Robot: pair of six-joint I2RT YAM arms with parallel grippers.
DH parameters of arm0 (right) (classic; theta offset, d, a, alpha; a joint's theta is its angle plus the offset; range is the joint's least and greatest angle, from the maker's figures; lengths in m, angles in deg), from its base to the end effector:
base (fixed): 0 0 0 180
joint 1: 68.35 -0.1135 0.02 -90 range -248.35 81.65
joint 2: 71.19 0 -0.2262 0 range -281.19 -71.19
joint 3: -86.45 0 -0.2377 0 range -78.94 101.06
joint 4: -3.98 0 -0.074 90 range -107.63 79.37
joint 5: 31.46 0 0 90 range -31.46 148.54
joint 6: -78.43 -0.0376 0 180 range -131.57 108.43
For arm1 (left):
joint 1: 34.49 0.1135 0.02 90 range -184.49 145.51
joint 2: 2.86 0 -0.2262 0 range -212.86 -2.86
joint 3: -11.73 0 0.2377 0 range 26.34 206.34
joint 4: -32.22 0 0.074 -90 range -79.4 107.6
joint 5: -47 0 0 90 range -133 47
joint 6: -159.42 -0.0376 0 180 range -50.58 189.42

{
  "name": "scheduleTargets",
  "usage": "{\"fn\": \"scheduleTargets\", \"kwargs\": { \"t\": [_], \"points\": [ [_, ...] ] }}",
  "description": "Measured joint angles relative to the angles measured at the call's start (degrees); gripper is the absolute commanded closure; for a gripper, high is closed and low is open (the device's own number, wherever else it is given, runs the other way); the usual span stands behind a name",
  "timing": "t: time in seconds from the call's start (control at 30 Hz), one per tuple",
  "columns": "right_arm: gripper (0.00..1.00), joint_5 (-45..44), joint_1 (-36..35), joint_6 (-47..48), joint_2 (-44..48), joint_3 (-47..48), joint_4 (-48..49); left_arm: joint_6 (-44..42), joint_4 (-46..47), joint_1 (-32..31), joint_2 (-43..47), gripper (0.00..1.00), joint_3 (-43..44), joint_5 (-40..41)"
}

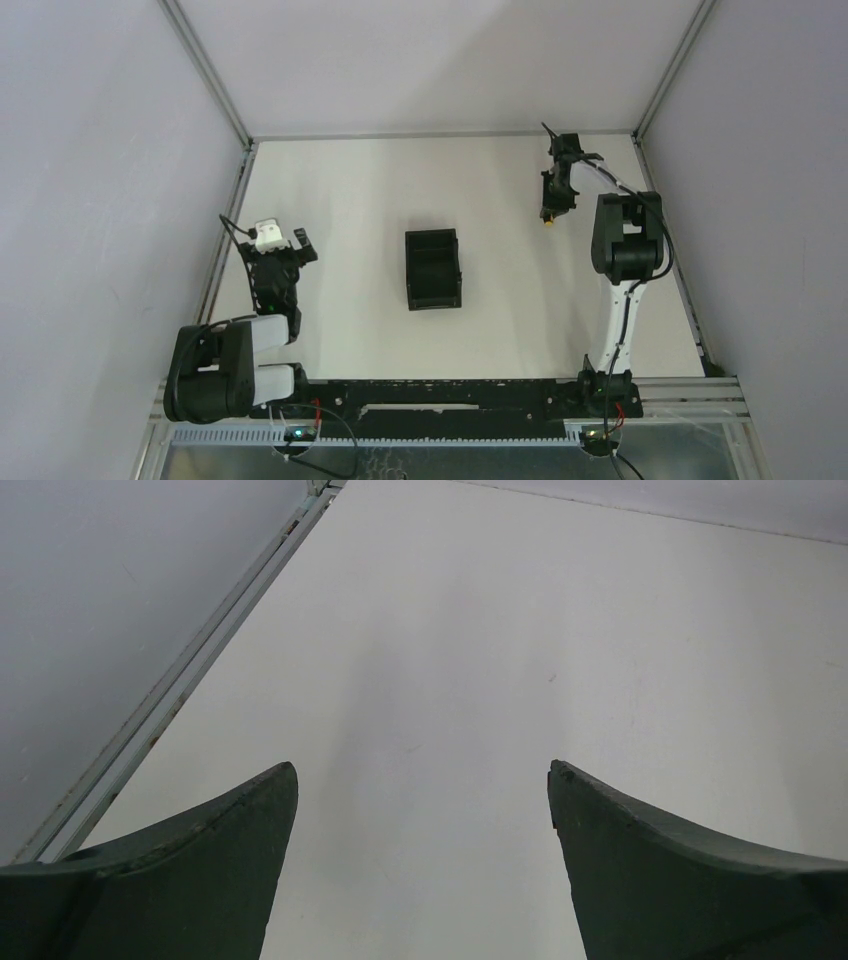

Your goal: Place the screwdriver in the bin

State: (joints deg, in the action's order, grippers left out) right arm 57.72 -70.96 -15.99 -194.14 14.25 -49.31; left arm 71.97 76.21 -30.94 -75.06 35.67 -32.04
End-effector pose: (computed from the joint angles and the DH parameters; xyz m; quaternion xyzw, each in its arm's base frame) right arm 0.4131 0.0183 0.1374 0.0169 0.9822 0.0045 0.1871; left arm 0.2188 0.0207 0.1432 -0.1037 0.7251 0.0759 0.6765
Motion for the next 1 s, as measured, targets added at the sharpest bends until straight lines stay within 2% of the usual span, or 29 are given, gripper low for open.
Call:
{"fn": "scheduleTargets", "kwargs": {
  "t": [0.13, 0.27, 0.57, 0.67, 0.77, 1.0],
  "points": [
    [1.0, 0.04, 0.0, -0.09, 0.04, 1.11, -2.51, 0.0, 0.0, 0.0, 0.0, 0.0, 0.0, 0.0],
    [1.0, 0.57, -0.07, -0.79, 2.25, 1.97, -6.21, -0.02, 0.0, 0.0, 0.0, 0.0, 0.0, 0.0],
    [1.0, 1.33, -3.93, -4.39, 18.12, 3.76, -15.52, 0.0, 0.0, 0.02, 0.0, 0.0, 0.0, 0.0],
    [1.0, 1.38, -8.57, -5.46, 23.02, 3.67, -17.05, 0.0, 0.0, 0.0, 0.0, 0.0, 0.0, 0.0],
    [1.0, 1.66, -16.09, -6.38, 26.32, 3.21, -17.35, -0.02, 0.0, 0.02, 0.0, 0.0, 0.0, 0.0],
    [0.96, 3.1, -32.52, -8.59, 27.36, -0.09, -15.69, -0.02, 0.0, 0.02, 0.0, 0.0, 0.0, 0.0]
  ]
}}
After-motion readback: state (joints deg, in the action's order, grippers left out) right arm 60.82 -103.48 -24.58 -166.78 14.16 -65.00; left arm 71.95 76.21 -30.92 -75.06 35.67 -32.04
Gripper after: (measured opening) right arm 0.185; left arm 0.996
